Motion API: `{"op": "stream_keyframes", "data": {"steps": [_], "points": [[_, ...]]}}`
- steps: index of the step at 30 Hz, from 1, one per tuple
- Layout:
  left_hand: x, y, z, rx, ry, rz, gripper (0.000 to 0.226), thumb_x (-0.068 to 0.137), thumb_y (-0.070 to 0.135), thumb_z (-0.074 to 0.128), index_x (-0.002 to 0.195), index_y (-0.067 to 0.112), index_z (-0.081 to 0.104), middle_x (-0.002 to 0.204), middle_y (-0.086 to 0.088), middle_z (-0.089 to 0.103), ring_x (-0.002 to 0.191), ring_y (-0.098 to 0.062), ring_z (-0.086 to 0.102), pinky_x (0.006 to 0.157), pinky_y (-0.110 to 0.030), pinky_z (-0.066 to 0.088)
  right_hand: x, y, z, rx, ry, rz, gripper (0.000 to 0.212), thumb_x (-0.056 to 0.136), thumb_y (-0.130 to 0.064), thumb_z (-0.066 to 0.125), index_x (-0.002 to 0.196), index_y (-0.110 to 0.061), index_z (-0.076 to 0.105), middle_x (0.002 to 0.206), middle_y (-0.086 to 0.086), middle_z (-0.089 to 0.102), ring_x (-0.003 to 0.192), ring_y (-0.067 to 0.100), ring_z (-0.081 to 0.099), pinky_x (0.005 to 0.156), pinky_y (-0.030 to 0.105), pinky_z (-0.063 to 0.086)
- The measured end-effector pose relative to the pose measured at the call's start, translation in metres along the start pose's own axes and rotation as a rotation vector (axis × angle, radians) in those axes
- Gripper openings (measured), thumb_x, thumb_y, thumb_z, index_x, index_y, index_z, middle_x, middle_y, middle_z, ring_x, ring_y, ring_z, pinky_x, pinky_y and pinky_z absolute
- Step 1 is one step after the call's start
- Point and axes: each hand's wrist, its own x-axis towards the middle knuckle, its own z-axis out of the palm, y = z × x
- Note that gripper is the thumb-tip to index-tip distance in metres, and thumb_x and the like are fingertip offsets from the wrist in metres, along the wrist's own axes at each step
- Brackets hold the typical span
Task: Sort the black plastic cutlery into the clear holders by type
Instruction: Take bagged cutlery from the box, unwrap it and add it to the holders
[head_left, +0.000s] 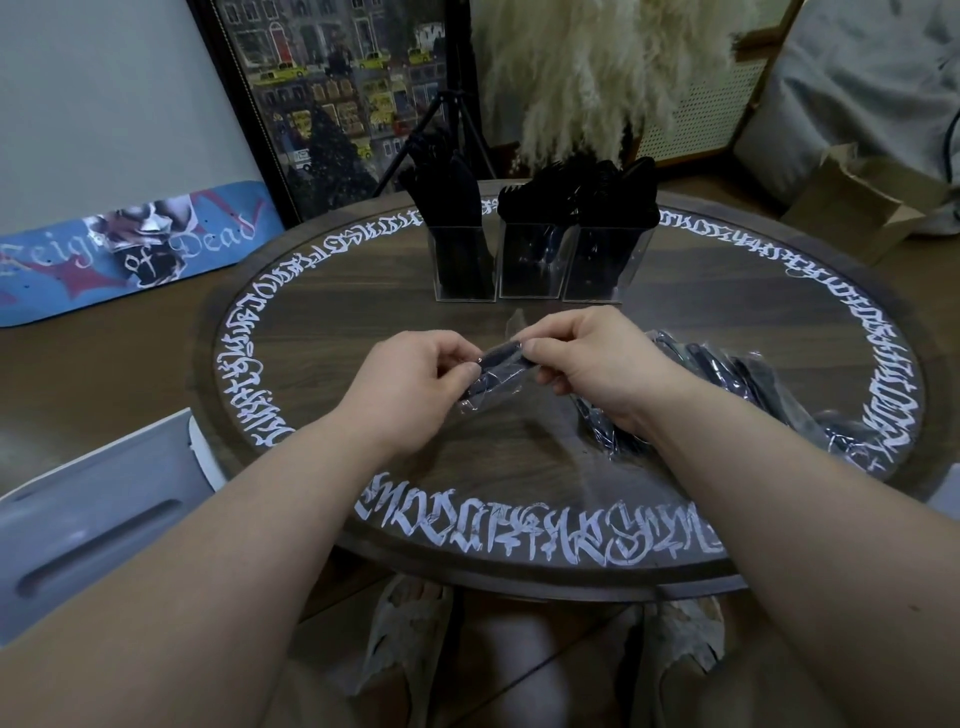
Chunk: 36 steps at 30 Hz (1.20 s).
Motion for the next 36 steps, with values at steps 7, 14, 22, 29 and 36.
{"op": "stream_keyframes", "data": {"steps": [7, 14, 22, 29, 36], "points": [[0.003, -0.002, 0.002, -0.084, 0.142, -0.039, 0.017, 0.080, 0.027, 0.075, 0.080, 0.030, 0.058, 0.075, 0.010, 0.065, 0.067, -0.004, 0.061, 0.066, -0.021, 0.050, -0.002, 0.000, -0.002, 0.148, -0.013, -0.016, 0.013, 0.087, 0.000, 0.063, 0.083, -0.010, 0.070, 0.073, 0.006, 0.067, 0.061, 0.008, 0.062, 0.060, 0.022, 0.053], [0.004, -0.008, -0.009, 0.008, 0.223, -0.142, 0.028, 0.090, 0.033, 0.061, 0.116, 0.025, 0.056, 0.115, 0.010, 0.061, 0.104, -0.011, 0.057, 0.089, -0.022, 0.042, 0.002, 0.002, -0.006, 0.287, 0.126, 0.038, 0.016, 0.086, 0.005, 0.062, 0.077, -0.007, 0.066, 0.067, 0.006, 0.063, 0.056, 0.011, 0.059, 0.054, 0.020, 0.050], [0.008, -0.026, -0.014, -0.133, 0.182, -0.315, 0.019, 0.095, 0.016, 0.054, 0.108, 0.023, 0.066, 0.094, 0.002, 0.070, 0.076, -0.013, 0.068, 0.083, -0.038, 0.056, 0.007, 0.008, -0.014, 0.394, 0.209, 0.103, 0.012, 0.089, 0.004, 0.059, 0.092, -0.005, 0.067, 0.077, 0.009, 0.064, 0.057, 0.011, 0.060, 0.056, 0.020, 0.051], [0.011, -0.035, -0.015, -0.211, 0.253, -0.303, 0.010, 0.095, 0.019, 0.056, 0.095, 0.025, 0.064, 0.083, 0.003, 0.072, 0.070, -0.008, 0.070, 0.080, -0.035, 0.057, 0.008, 0.006, -0.014, 0.399, 0.248, 0.118, 0.012, 0.087, 0.006, 0.060, 0.084, -0.002, 0.068, 0.069, 0.011, 0.063, 0.049, 0.009, 0.059, 0.052, 0.018, 0.052], [0.011, -0.053, -0.026, 0.128, 0.290, -0.443, 0.022, 0.093, 0.022, 0.056, 0.114, 0.022, 0.061, 0.112, -0.005, 0.065, 0.101, -0.022, 0.061, 0.092, -0.040, 0.050, 0.011, 0.007, -0.028, 0.448, 0.363, 0.196, 0.013, 0.089, 0.005, 0.059, 0.082, -0.002, 0.067, 0.072, 0.012, 0.064, 0.048, 0.010, 0.059, 0.053, 0.020, 0.054]]}}
